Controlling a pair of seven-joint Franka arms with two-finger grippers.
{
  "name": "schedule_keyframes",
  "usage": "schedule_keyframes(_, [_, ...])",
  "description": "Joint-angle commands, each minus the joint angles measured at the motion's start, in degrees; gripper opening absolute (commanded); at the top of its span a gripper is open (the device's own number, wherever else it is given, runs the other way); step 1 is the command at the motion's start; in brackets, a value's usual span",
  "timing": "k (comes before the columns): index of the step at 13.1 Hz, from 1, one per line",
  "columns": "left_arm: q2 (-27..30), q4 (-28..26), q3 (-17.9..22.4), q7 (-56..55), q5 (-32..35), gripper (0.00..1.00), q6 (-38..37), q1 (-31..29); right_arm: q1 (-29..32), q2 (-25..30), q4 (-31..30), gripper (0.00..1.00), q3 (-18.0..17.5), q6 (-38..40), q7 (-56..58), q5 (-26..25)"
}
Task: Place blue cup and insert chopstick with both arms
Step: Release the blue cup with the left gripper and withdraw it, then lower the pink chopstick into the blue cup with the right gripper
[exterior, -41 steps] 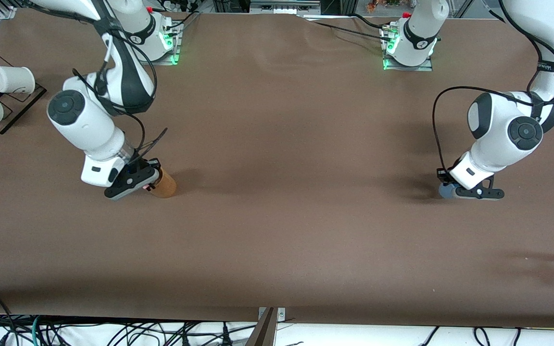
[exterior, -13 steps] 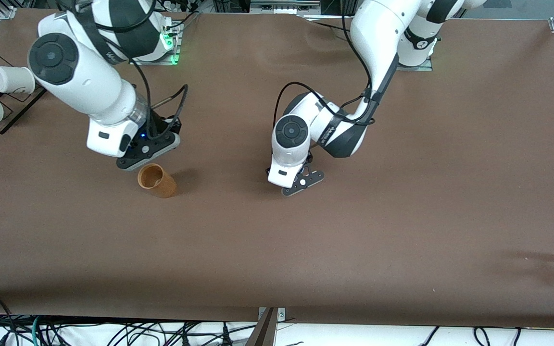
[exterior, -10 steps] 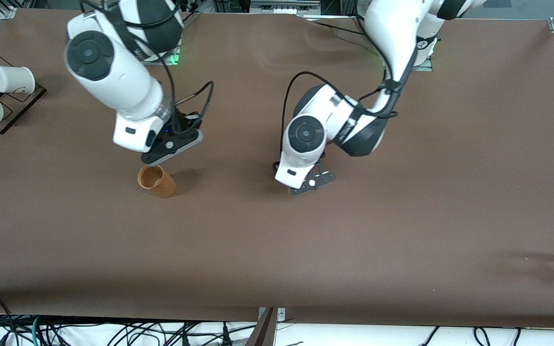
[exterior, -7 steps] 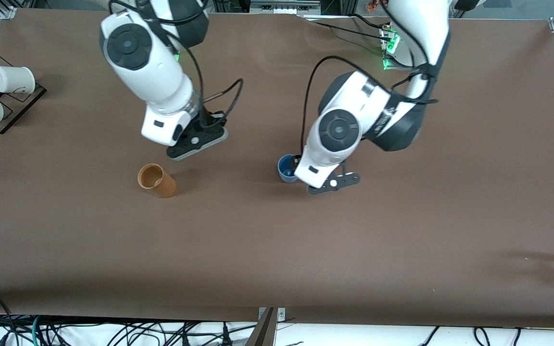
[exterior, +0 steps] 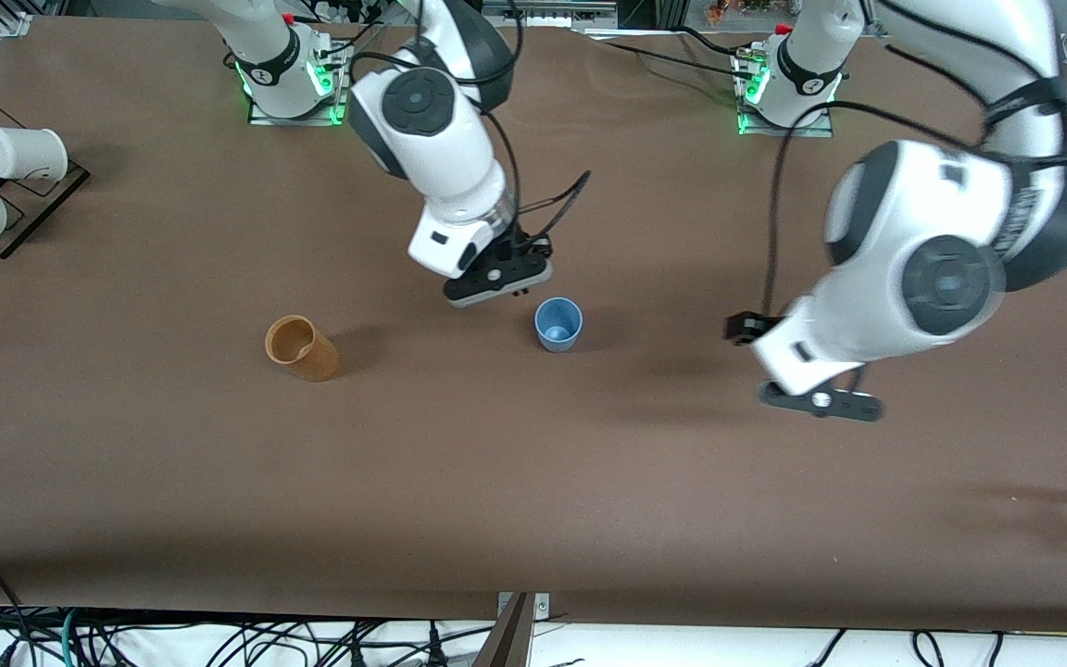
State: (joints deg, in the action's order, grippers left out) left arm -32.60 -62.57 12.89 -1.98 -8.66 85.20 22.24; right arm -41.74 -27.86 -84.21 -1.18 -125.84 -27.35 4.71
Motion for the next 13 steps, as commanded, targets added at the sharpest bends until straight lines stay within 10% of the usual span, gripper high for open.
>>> schedule_keyframes(1, [7.00, -4.04, -0.50, 3.73, 1.28, 1.00, -0.57, -5.17, -2.38, -6.04, 8.25, 0.00, 0.57, 0.16, -5.59, -4.68])
schedule_keyframes(13, [30.31, -27.69, -0.94, 4.26, 4.88, 1.00, 6.29, -11.52, -4.05, -10.89, 11.70, 0.00, 0.74, -3.45, -6.13, -11.47])
